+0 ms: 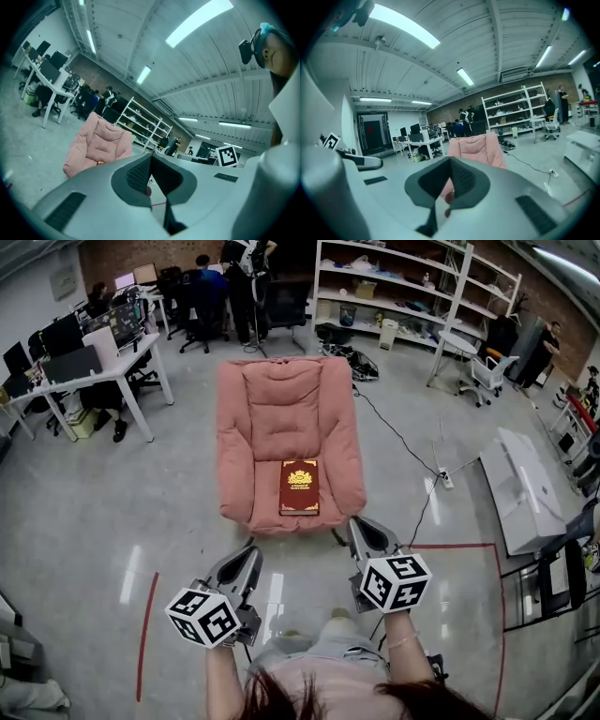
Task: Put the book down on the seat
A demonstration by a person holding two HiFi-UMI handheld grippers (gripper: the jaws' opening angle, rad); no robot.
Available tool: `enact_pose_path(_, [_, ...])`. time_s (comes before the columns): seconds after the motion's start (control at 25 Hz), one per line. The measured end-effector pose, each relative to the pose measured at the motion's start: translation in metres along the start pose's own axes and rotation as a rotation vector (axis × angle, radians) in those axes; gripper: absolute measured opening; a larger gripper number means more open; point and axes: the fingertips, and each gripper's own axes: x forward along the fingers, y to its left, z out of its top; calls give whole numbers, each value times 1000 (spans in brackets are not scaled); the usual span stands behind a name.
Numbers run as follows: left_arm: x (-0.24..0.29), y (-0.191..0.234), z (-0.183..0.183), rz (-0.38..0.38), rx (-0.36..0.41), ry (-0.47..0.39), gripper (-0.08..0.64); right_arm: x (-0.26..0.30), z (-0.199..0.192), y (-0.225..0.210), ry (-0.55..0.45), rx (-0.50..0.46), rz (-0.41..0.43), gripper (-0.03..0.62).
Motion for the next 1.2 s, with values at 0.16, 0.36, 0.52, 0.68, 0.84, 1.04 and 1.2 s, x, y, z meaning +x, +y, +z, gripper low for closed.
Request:
enact_pose_path(0.16, [4, -5, -1, 27, -10, -6, -2, 1, 2, -6, 18, -23, 16, 15])
enact_pose_path(0.36, [20, -10, -1, 51, -36, -13, -2, -2, 8, -26, 21, -49, 20, 15])
enact_pose_path(0.52, [41, -22, -4, 58, -40, -2, -2, -3, 14, -51, 28, -72, 24, 15])
enact_pose_path(0.68, [61, -34, -7, 132, 9, -2, -2, -1, 16, -73, 44, -84, 44, 15])
enact_pose_path(0.84, [78, -40, -7, 218, 5, -43, -2, 3, 14, -89, 59, -75, 95, 15])
enact_pose_path(1.04, [97, -45, -14, 340, 21, -24, -2, 5, 18, -110, 63, -79, 176, 15])
enact_pose_path(1.2, [121, -54, -21, 376, -9, -44, -2, 7, 21, -137, 63, -84, 219, 15])
